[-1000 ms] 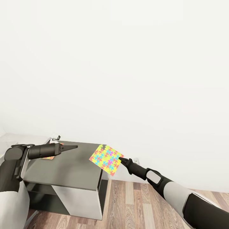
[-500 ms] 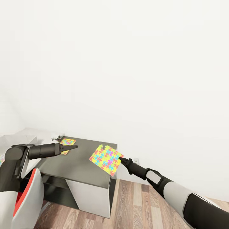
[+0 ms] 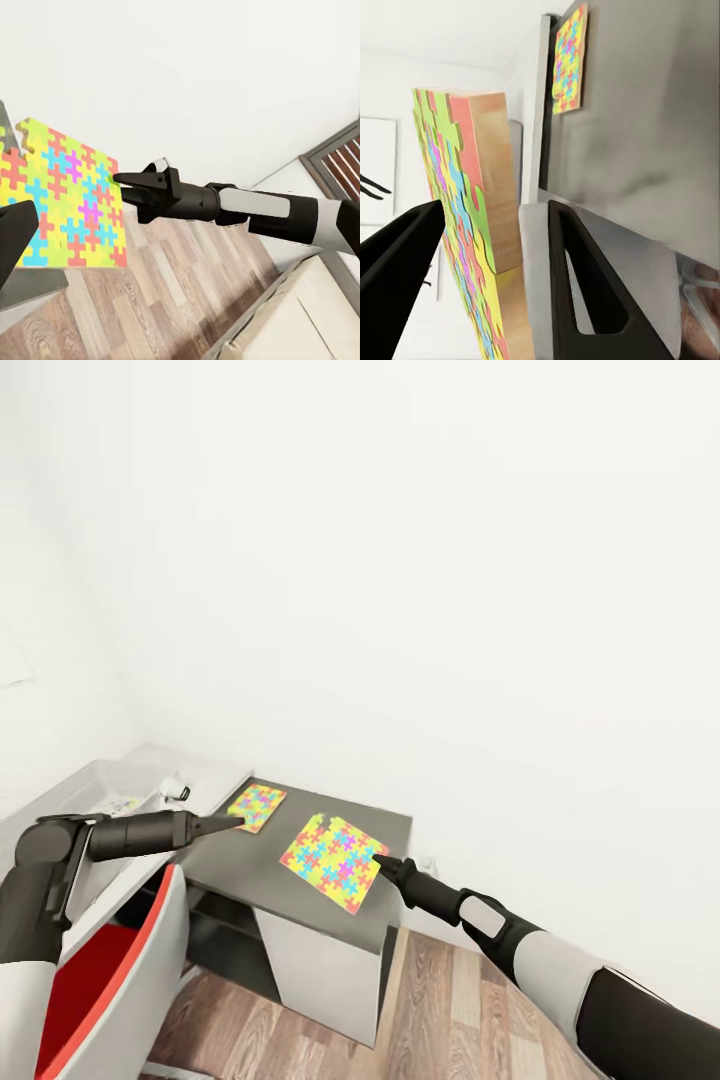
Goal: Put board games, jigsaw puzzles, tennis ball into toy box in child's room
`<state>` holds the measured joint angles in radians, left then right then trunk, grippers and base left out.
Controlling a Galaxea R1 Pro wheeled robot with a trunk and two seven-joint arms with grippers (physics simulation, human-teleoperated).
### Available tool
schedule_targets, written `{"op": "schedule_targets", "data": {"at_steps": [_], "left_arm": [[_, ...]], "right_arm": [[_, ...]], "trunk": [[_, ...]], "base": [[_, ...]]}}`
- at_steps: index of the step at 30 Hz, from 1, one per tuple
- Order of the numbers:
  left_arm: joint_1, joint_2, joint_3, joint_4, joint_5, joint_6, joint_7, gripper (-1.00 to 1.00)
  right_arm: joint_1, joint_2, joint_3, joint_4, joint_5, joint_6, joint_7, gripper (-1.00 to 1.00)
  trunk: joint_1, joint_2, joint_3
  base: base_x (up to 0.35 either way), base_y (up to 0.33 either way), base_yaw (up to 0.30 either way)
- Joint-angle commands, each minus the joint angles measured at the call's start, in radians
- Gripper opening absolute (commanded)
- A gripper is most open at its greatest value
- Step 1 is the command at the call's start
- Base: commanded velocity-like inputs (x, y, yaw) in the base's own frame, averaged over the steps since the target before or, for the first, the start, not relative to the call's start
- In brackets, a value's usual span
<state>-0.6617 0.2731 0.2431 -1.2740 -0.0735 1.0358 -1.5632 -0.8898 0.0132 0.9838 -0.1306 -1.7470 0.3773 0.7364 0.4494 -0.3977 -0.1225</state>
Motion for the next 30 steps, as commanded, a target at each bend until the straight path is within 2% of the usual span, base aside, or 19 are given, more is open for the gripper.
{"op": "schedule_targets", "data": {"at_steps": [1, 10, 16, 18, 20, 21, 23, 25, 28, 29, 30], "left_arm": [[-0.001, 0.0, 0.001, -0.001, -0.008, 0.01, -0.008, 1.0], [-0.001, 0.001, 0.002, -0.001, -0.008, 0.01, -0.008, 1.0], [-0.001, 0.004, 0.007, 0.0, -0.008, 0.01, -0.008, 1.0], [-0.001, 0.01, 0.04, 0.002, -0.008, 0.01, -0.008, 1.0], [-0.003, 0.015, 0.114, 0.023, -0.012, 0.011, -0.008, 1.0], [-0.004, 0.018, 0.131, 0.032, -0.013, 0.011, -0.008, 1.0], [-0.011, 0.043, 0.177, 0.074, -0.017, 0.011, -0.008, 1.0], [-0.014, 0.067, 0.189, 0.096, -0.018, 0.011, -0.008, 1.0], [-0.047, 0.148, 0.203, 0.168, -0.02, 0.011, -0.008, 1.0], [-0.066, 0.168, 0.204, 0.194, -0.021, 0.011, -0.008, 1.0], [-0.075, 0.177, 0.204, 0.208, -0.022, 0.011, -0.008, 1.0]], "right_arm": [[-0.001, 0.0, 0.004, 0.002, -0.011, 0.008, 0.003, -1.0], [-0.001, 0.001, 0.007, -0.002, -0.009, 0.009, -0.004, -1.0], [-0.012, 0.0, 0.008, -0.005, -0.006, 0.016, -0.022, -1.0], [-0.036, 0.002, 0.009, -0.006, -0.006, 0.022, -0.059, -1.0], [-0.074, 0.007, 0.01, -0.007, -0.006, 0.045, -0.121, -1.0], [-0.082, 0.008, 0.009, -0.007, -0.006, 0.054, -0.139, -1.0], [-0.113, 0.012, 0.009, -0.008, -0.006, 0.089, -0.203, -1.0], [-0.13, 0.012, 0.009, -0.014, -0.007, 0.101, -0.228, -1.0], [-0.183, 0.009, 0.009, -0.051, -0.007, 0.134, -0.278, -1.0], [-0.2, 0.008, 0.009, -0.06, -0.007, 0.148, -0.295, -1.0], [-0.209, 0.009, 0.009, -0.063, -0.007, 0.155, -0.305, -1.0]], "trunk": [[0.001, -0.002, -0.002], [0.001, -0.002, -0.002], [0.001, -0.002, -0.002], [0.001, -0.002, -0.002], [0.001, -0.002, -0.002], [0.001, -0.002, -0.002], [0.001, -0.002, -0.002], [0.001, -0.002, -0.002], [0.001, -0.002, -0.002], [0.001, -0.002, -0.003], [0.001, -0.002, -0.003]], "base": [[-0.003, 0.009, 0.288], [-0.001, 0.002, 0.282], [0.0, 0.0, 0.083], [0.0, 0.0, 0.013], [0.0, 0.0, 0.005], [0.0, 0.0, 0.008], [0.0, 0.0, 0.105], [0.0, 0.0, 0.185], [0.0, 0.0, 0.249], [0.0, 0.0, 0.271], [0.0, 0.0, 0.273]]}}
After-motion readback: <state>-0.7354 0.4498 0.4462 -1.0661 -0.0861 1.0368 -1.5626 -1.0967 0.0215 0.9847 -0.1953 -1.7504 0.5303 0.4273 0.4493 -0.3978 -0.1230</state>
